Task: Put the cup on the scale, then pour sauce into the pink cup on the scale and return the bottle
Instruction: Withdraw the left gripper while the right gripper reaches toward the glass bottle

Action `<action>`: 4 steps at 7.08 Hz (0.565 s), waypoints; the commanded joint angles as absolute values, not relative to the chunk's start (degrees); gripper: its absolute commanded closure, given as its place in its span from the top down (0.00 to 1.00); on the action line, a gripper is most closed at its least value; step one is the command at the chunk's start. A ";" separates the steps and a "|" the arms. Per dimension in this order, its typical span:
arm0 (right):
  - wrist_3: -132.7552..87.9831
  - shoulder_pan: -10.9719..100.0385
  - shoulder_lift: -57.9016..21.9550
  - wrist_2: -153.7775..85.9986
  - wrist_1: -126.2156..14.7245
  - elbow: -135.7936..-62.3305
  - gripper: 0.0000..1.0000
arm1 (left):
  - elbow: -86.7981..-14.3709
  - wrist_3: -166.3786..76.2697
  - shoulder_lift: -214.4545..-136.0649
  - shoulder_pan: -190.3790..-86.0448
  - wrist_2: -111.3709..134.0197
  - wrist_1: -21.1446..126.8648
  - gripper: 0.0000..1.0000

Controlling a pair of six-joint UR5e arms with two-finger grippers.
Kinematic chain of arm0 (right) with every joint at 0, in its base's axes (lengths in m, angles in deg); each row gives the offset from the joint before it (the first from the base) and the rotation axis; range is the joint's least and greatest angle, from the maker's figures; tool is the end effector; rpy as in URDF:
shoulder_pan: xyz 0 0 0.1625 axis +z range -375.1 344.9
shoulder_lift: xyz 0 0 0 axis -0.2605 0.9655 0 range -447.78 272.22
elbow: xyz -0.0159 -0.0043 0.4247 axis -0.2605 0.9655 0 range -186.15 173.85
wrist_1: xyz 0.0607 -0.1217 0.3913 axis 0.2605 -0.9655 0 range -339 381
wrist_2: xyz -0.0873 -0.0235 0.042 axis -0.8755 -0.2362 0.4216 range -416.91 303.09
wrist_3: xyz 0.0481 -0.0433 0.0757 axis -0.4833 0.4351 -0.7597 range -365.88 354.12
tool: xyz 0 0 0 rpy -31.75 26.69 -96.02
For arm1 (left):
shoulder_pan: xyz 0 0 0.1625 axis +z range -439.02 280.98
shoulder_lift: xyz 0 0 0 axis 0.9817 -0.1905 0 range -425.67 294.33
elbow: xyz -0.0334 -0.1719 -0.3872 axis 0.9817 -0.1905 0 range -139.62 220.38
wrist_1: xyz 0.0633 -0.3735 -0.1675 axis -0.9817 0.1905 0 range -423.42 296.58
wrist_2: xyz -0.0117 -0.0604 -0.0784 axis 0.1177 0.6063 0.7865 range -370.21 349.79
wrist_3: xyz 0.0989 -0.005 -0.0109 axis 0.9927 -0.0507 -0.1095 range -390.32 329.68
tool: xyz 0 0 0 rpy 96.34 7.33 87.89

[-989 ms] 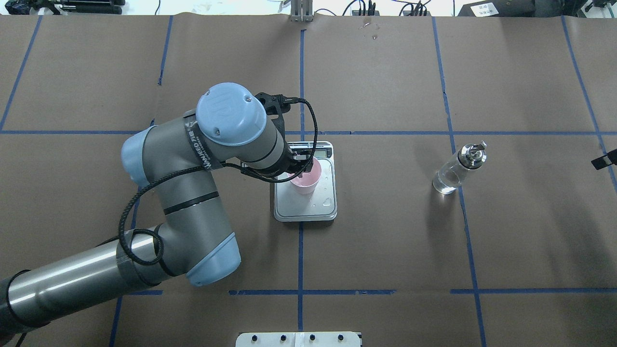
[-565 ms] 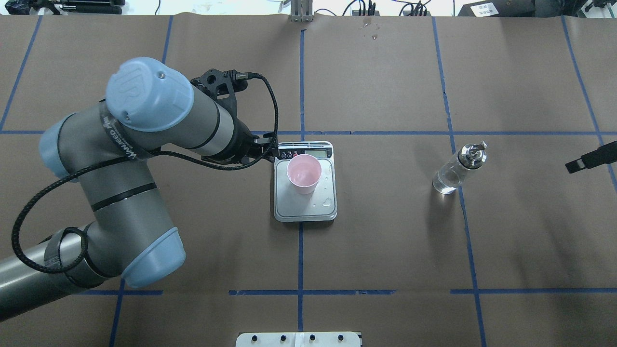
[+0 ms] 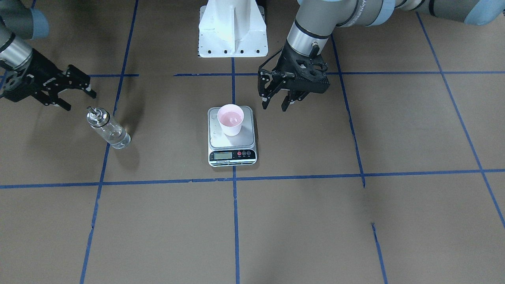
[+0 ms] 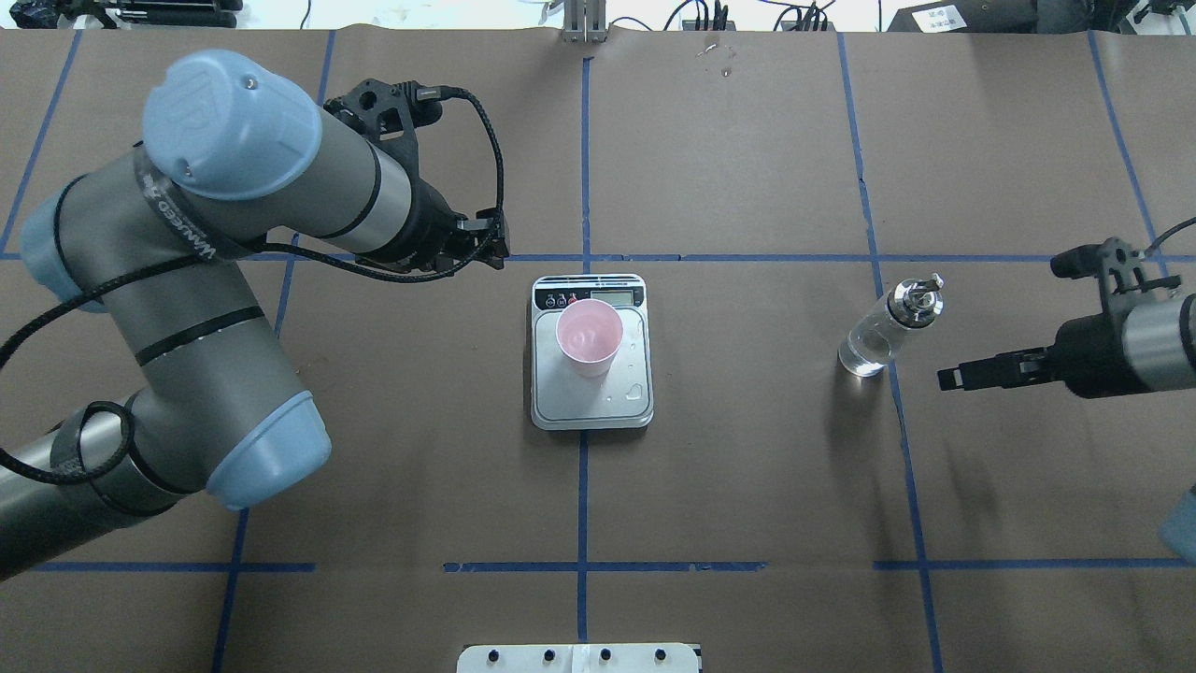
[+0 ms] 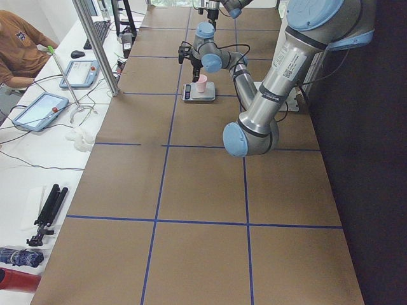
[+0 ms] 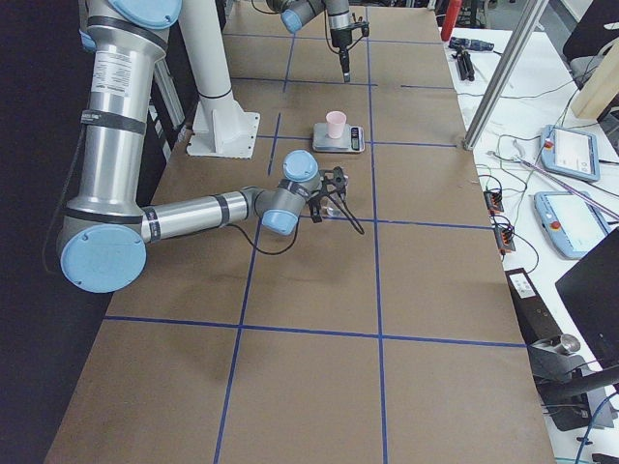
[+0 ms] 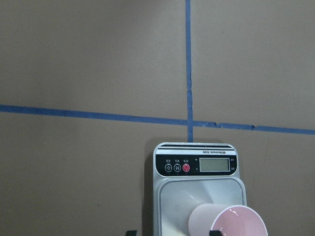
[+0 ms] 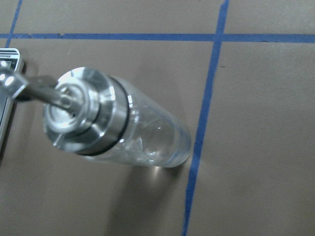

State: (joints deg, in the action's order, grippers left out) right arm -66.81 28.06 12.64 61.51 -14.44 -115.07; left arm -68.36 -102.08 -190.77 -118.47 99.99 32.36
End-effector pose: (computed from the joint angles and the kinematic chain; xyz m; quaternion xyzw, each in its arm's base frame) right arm -0.2581 -0.3597 0.4733 0.1298 -0.5328 -0.0261 0.8358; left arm 0.4057 -0.4619 0.1548 0.1029 0.5022 -0.0715 0.8556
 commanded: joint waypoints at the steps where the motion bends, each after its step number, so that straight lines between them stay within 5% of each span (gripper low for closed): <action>1: -72.77 14.04 15.13 39.67 -13.71 -118.30 1.00 | -68.77 -92.02 -187.24 -123.46 102.71 31.95 0.59; 4: -82.23 -3.46 13.92 7.77 -18.16 -119.00 1.00 | -72.99 -72.75 -173.98 -131.29 102.82 31.85 0.62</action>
